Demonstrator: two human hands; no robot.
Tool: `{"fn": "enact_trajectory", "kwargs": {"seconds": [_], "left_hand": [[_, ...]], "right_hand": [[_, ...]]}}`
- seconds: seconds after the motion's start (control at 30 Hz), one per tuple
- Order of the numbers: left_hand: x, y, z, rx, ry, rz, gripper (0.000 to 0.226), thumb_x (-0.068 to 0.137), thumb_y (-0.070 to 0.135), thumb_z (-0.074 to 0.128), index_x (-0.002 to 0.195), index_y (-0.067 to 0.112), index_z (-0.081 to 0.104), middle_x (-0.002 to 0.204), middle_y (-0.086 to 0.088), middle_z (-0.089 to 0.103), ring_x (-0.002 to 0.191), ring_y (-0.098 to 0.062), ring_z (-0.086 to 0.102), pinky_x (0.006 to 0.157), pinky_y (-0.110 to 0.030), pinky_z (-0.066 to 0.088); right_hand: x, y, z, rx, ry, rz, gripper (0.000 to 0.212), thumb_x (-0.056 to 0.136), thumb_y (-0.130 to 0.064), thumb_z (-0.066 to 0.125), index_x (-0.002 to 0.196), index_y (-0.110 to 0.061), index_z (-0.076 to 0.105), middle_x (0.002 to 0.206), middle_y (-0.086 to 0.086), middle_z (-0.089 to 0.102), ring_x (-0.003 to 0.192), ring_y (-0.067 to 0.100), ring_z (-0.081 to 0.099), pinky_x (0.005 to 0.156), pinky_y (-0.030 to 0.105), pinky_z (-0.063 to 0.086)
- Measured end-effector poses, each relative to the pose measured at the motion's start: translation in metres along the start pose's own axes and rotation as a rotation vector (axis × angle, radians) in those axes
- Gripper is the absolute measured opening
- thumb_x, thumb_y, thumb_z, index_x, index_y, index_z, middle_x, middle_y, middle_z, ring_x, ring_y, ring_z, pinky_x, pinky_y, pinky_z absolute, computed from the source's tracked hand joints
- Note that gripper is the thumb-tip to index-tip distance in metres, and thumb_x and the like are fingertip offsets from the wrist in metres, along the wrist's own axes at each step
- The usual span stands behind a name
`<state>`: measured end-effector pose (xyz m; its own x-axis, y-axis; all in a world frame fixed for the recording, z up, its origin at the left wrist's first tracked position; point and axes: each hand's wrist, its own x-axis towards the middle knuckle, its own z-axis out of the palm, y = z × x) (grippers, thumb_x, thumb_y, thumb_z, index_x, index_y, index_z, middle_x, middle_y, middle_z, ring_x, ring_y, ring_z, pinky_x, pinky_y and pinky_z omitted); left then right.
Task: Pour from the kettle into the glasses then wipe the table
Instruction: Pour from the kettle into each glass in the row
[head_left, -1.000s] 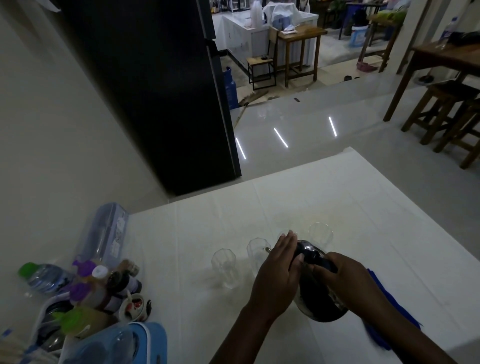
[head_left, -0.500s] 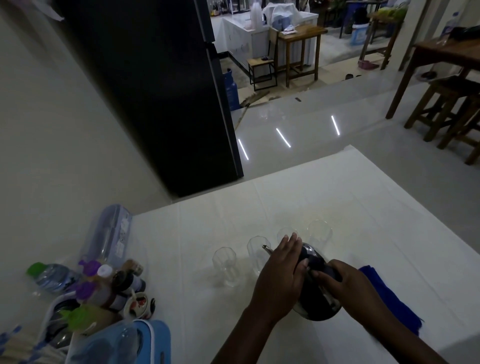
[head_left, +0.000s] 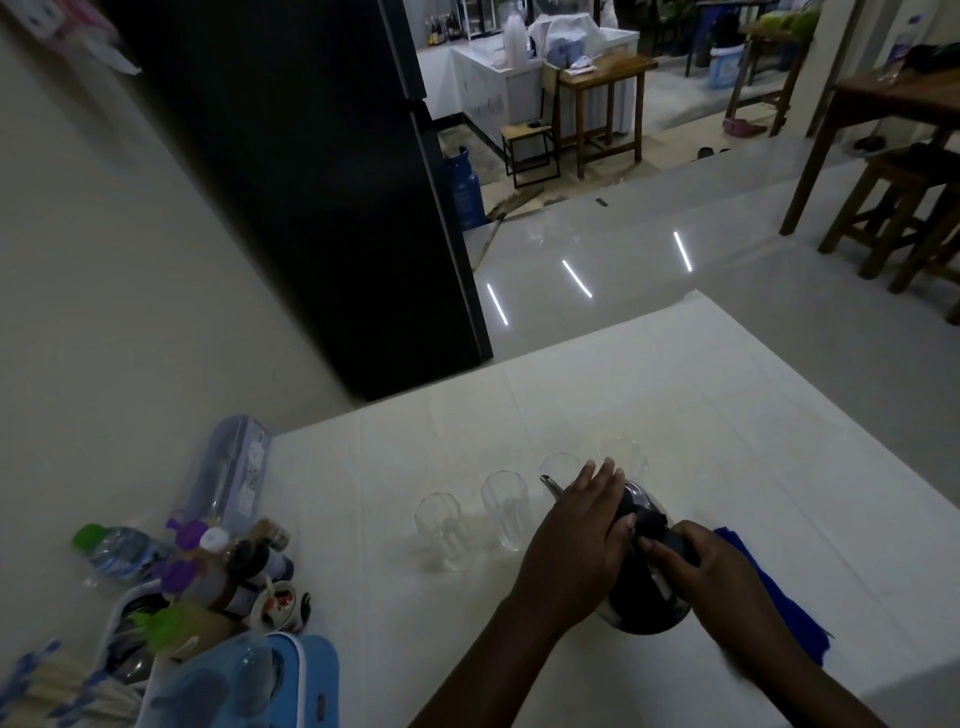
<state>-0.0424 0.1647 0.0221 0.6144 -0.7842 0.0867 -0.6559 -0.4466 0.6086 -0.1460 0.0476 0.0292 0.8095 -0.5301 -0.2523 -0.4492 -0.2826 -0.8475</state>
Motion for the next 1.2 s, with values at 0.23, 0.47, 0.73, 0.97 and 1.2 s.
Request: {"fn": "enact_trajectory", "kwargs": {"seconds": [0.23,0.47,0.73,0.97,1.2], "left_hand": [[0.017,0.015,0.015,-0.067,0.007,-0.018,0.052,0.101,0.041,0.027,0.147,0.017,0.028,0.157,0.004,0.022,0.144,-0.004,0.006,0.116,-0.025,0.013],[0.028,0.015,0.021,-0.089,0.042,-0.022,0.047,0.102,0.031,0.034,0.147,0.017,0.028,0.156,0.005,0.023,0.143,-0.001,0.006,0.115,-0.022,0.013],[0.030,0.004,0.026,-0.130,0.029,-0.050,0.047,0.102,0.031,0.034,0.146,0.017,0.029,0.156,0.005,0.025,0.143,-0.001,0.011,0.116,-0.025,0.015],[0.030,-0.002,0.023,-0.190,0.012,-0.067,0.049,0.101,0.038,0.028,0.146,0.020,0.029,0.155,0.009,0.025,0.141,0.003,0.012,0.115,-0.021,0.015],[0.031,-0.009,0.022,-0.207,-0.009,-0.058,0.047,0.102,0.035,0.029,0.147,0.021,0.027,0.155,0.009,0.024,0.141,0.003,0.012,0.116,-0.023,0.017]], "right_hand": [[0.005,0.000,-0.022,-0.083,0.051,-0.023,0.028,0.085,-0.030,0.061,0.063,-0.029,0.044,0.058,-0.009,0.050,0.055,0.003,0.047,0.045,0.015,0.033],[0.014,-0.003,-0.029,-0.113,0.073,-0.039,0.034,0.086,-0.028,0.060,0.060,-0.031,0.038,0.057,-0.010,0.045,0.055,0.003,0.044,0.048,0.015,0.029],[0.021,-0.005,-0.027,-0.126,0.055,-0.027,0.024,0.084,-0.033,0.061,0.066,-0.030,0.046,0.061,-0.011,0.051,0.059,0.005,0.049,0.051,0.017,0.032],[0.023,-0.010,-0.023,-0.176,0.075,-0.027,0.013,0.084,-0.031,0.061,0.079,-0.020,0.055,0.064,-0.012,0.053,0.061,0.003,0.050,0.051,0.016,0.031],[0.024,-0.014,-0.021,-0.222,0.083,-0.019,0.010,0.085,-0.030,0.061,0.083,-0.022,0.054,0.064,-0.015,0.050,0.062,-0.002,0.047,0.052,0.014,0.030]]}}
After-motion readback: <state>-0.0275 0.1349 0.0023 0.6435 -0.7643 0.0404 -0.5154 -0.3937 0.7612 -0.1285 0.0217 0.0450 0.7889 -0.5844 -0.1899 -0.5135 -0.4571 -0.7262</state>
